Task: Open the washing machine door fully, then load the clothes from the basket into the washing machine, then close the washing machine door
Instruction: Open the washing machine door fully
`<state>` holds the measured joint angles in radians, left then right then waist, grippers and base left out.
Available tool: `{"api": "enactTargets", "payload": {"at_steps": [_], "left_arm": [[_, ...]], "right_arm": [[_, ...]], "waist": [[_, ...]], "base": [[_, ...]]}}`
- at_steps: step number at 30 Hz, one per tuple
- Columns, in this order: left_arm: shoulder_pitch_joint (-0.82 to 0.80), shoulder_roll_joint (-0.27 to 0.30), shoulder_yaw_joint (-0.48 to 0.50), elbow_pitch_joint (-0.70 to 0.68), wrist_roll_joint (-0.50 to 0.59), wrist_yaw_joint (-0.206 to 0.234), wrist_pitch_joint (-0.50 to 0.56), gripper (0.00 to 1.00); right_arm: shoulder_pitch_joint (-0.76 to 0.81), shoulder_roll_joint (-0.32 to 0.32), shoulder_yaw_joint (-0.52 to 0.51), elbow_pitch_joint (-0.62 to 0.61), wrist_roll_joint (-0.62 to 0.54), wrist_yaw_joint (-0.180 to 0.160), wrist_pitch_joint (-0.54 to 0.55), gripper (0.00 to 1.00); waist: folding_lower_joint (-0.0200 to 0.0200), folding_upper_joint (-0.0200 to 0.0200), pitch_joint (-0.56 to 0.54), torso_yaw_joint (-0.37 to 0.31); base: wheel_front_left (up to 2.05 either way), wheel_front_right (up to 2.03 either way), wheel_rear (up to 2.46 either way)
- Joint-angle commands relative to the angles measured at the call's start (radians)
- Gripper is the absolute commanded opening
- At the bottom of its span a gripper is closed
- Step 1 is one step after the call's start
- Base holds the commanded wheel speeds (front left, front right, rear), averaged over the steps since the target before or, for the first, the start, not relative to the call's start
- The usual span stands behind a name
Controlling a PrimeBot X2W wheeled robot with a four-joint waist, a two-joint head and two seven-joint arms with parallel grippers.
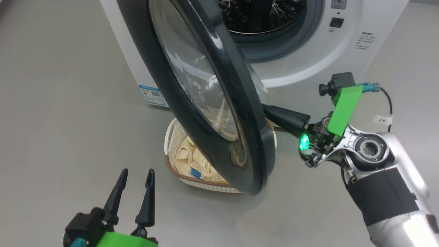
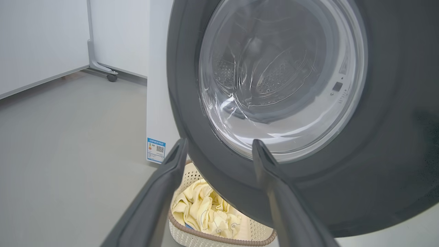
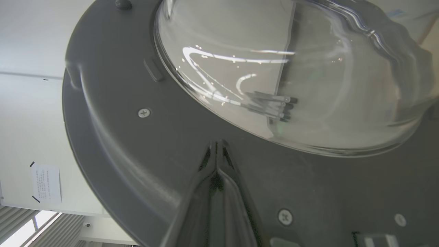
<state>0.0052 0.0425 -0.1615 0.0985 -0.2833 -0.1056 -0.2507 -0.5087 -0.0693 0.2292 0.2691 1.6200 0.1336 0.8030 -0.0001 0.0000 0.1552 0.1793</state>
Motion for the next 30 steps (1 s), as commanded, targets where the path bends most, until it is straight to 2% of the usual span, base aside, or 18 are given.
{"api": "enactTargets", "payload": {"at_steps": [1, 15, 30], "left_arm": [[-0.024, 0.008, 0.028, -0.028, -0.007, -0.003, -0.011, 1.0], [-0.014, 0.008, 0.016, -0.024, -0.022, -0.005, -0.011, 1.0], [0.004, 0.008, 0.018, -0.024, -0.025, -0.004, -0.011, 1.0]], "right_arm": [[-0.015, 0.019, 0.037, -0.047, 0.01, -0.003, -0.018, 0.0], [-0.004, 0.019, 0.239, -0.062, 0.099, -0.003, -0.15, 0.0], [0.0, 0.019, 0.367, -0.066, 0.152, -0.003, -0.234, 0.0]], "waist": [[0.0001, 0.0, -0.002, 0.008], [0.0001, 0.0, -0.037, 0.077], [0.0001, 0.0, -0.065, 0.089]], "base": [[0.0, 0.0, 0.0], [0.0, 0.0, 0.0], [0.0, 0.0, 0.0]]}}
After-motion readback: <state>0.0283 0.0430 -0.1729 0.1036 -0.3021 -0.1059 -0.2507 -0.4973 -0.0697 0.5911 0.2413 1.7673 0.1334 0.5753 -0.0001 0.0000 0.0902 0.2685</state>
